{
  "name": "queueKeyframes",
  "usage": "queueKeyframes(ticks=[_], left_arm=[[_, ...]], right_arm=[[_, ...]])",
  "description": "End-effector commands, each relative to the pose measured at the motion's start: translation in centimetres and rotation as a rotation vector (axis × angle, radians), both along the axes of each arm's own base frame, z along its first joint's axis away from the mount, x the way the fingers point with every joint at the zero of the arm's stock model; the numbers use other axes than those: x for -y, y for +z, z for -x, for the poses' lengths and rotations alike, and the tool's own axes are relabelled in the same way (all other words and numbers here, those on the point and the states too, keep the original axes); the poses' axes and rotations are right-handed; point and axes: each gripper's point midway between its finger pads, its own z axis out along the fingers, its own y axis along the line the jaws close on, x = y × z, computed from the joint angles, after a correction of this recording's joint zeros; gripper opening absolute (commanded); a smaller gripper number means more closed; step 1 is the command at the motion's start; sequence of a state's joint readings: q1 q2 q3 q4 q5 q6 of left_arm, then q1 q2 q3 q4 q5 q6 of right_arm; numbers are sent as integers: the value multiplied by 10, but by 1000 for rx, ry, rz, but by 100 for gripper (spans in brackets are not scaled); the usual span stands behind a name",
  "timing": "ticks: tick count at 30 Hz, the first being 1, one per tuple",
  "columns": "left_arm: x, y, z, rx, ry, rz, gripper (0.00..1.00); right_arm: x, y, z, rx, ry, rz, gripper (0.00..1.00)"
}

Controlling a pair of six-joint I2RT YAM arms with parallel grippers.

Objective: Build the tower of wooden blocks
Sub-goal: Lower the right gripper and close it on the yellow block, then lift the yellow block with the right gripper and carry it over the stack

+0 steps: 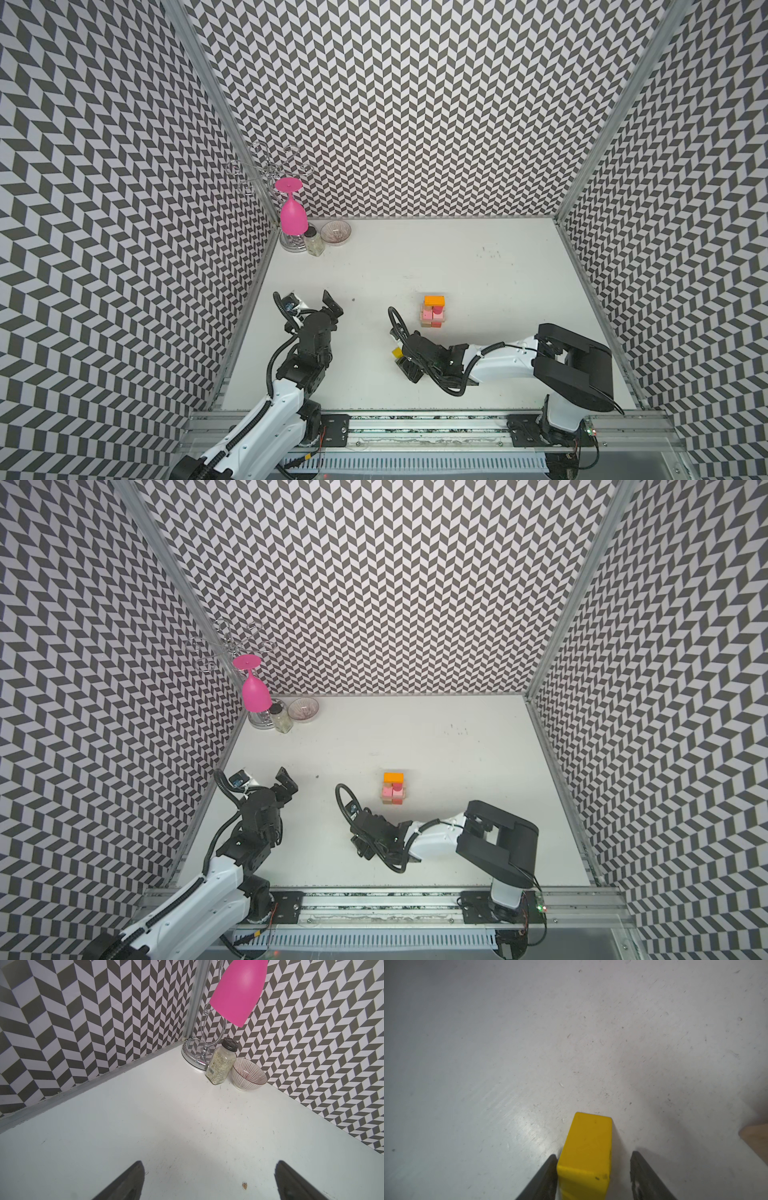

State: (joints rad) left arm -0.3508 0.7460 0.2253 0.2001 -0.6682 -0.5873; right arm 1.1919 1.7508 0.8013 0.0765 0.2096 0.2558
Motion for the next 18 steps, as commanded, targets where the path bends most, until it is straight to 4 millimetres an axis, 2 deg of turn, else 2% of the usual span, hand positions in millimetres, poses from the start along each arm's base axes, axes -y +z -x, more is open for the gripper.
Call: queueKeyframes(ticks=[1, 6, 12, 15, 18], left_arm=[[-2, 9, -1, 31, 10, 13, 98], [-1, 10, -2, 34, 4, 13, 98], [0, 10, -2, 34, 3, 12, 98], [0, 11, -2, 38, -3, 13, 98], [1, 11, -2, 39, -8, 12, 98]], right_arm=[[-12, 9, -2, 19, -18, -27, 49], [-15, 14, -1, 29, -26, -37, 36], [-13, 31, 0, 37, -50, -58, 25], [-7, 52, -2, 49, -94, -102, 15], [3, 82, -5, 67, -153, -160, 14]])
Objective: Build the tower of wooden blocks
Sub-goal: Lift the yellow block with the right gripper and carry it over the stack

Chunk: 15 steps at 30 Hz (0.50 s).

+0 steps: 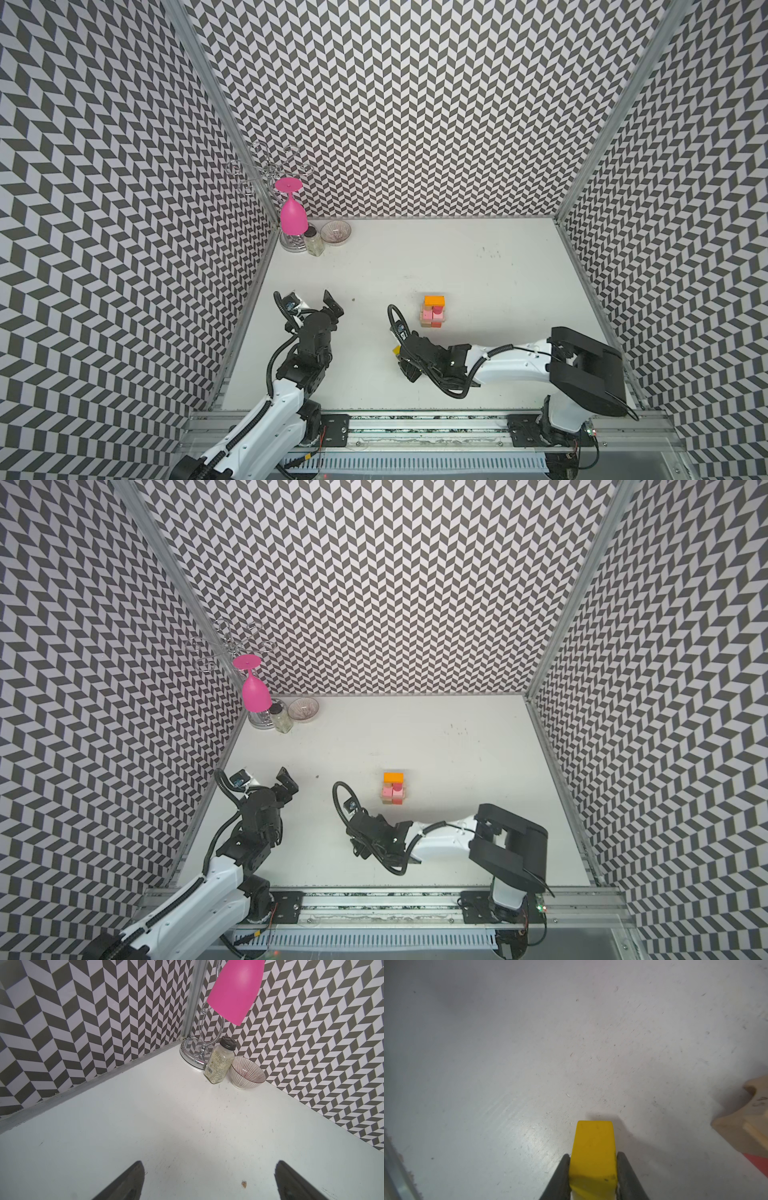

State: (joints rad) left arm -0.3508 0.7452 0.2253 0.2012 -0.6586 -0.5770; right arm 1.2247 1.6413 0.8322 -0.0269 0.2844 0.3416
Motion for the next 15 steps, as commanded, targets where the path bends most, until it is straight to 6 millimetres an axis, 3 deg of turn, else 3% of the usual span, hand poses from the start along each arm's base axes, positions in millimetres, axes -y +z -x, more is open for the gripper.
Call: queueKeyframes(ticks=[1, 9, 15], left_arm=[[0, 11, -2, 42, 3, 19, 98], [1, 12, -1, 53, -9, 21, 98], [2, 14, 1, 68, -24, 23, 99]], right_arm=[[8, 53, -9, 62, -111, -123, 12], [77, 118, -40, 201, -507, -246, 2], [114, 127, -62, 204, -732, -242, 0]])
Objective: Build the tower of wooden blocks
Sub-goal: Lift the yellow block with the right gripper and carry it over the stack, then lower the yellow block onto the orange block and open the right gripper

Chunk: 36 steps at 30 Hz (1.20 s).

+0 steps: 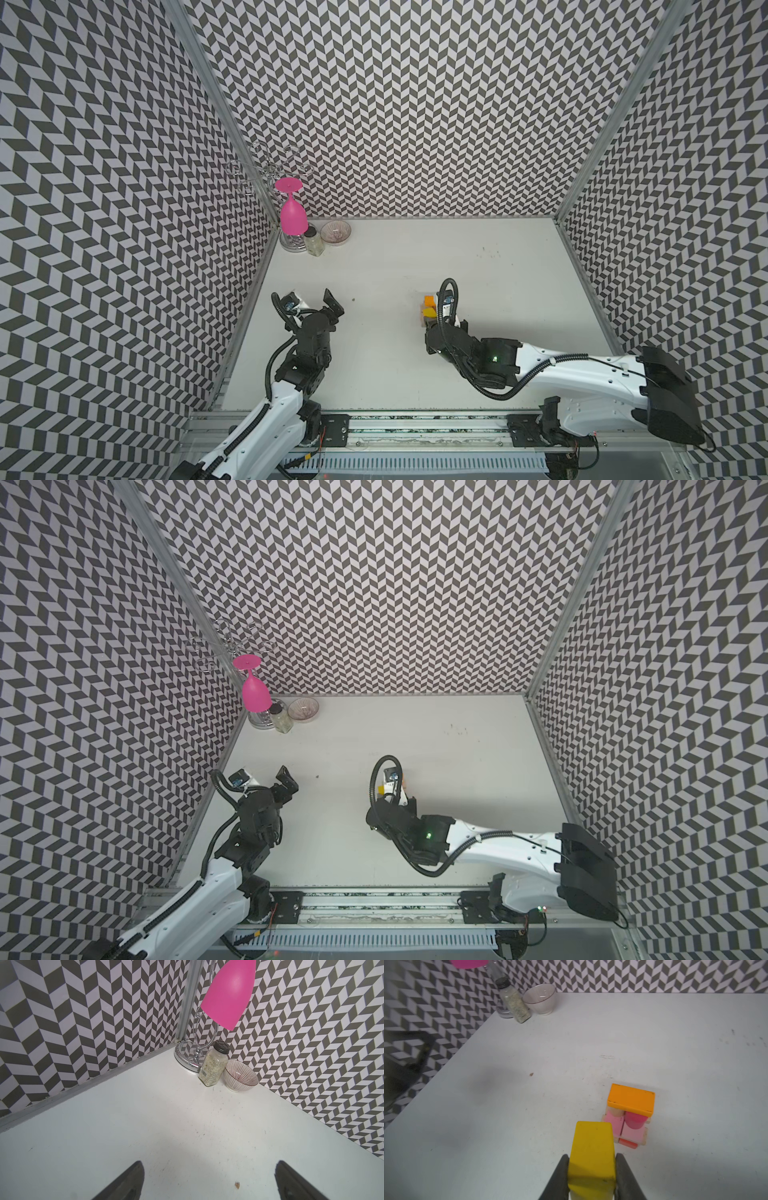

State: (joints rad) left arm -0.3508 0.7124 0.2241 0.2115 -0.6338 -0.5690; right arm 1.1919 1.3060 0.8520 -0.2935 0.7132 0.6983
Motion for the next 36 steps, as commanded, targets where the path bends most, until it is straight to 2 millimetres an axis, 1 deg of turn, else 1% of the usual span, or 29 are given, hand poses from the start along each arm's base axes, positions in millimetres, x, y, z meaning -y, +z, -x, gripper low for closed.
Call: queueKeyframes(ticks=[1, 5, 10, 13, 18, 25, 29, 33, 36], left_arm=[[-1, 5, 1, 35, 0, 10, 99], [-1, 5, 1, 36, -4, 10, 99], [0, 6, 1, 40, -9, 13, 99], [0, 6, 1, 39, -11, 13, 99], [1, 7, 2, 47, -17, 15, 99], [2, 7, 2, 47, -23, 15, 99], [2, 6, 2, 47, -23, 16, 99], [2, 6, 2, 48, -24, 16, 99], [2, 6, 2, 48, -25, 18, 99]], right_arm=[[28, 16, -18, 33, -200, -31, 0], [30, 13, -29, 11, -250, -30, 0], [12, 1, -48, -49, -199, -29, 0], [10, 0, -56, -44, -236, -5, 0], [4, -3, -65, -45, -256, 34, 0], [-7, -13, -74, -65, -226, 64, 0], [-8, -20, -79, -76, -224, 72, 0], [-2, -24, -84, -82, -245, 85, 0], [3, -28, -86, -89, -255, 89, 3]])
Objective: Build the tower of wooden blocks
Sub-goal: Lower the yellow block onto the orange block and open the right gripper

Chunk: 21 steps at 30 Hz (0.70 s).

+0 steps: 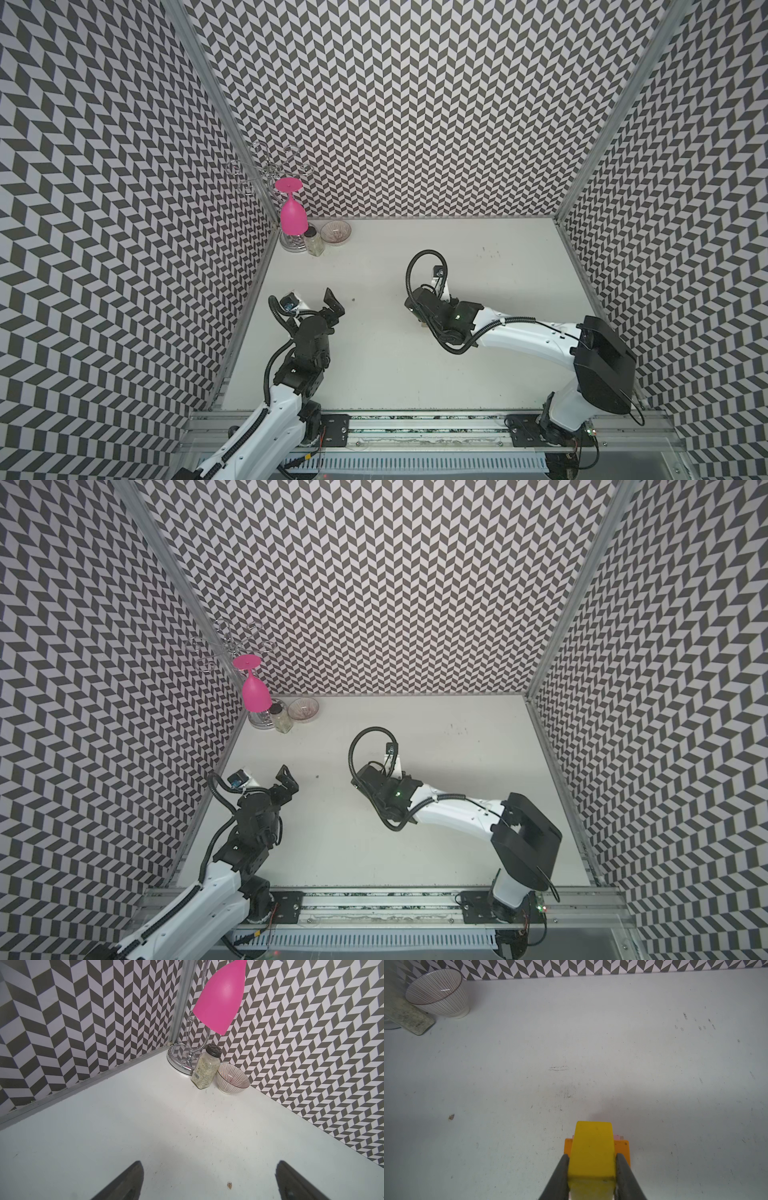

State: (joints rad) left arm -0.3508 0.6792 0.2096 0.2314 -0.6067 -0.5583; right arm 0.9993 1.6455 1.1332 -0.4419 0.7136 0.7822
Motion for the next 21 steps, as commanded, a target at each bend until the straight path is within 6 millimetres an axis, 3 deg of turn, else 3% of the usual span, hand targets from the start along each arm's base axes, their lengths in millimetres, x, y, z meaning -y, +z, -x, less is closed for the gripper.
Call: queueKeyframes(ticks=[1, 21], left_arm=[[-1, 1, 1, 18, 3, 7, 99], [0, 1, 1, 17, -3, 8, 99]], right_arm=[[-2, 5, -8, 19, -16, -25, 4], [-4, 1, -11, 11, -2, -31, 15]])
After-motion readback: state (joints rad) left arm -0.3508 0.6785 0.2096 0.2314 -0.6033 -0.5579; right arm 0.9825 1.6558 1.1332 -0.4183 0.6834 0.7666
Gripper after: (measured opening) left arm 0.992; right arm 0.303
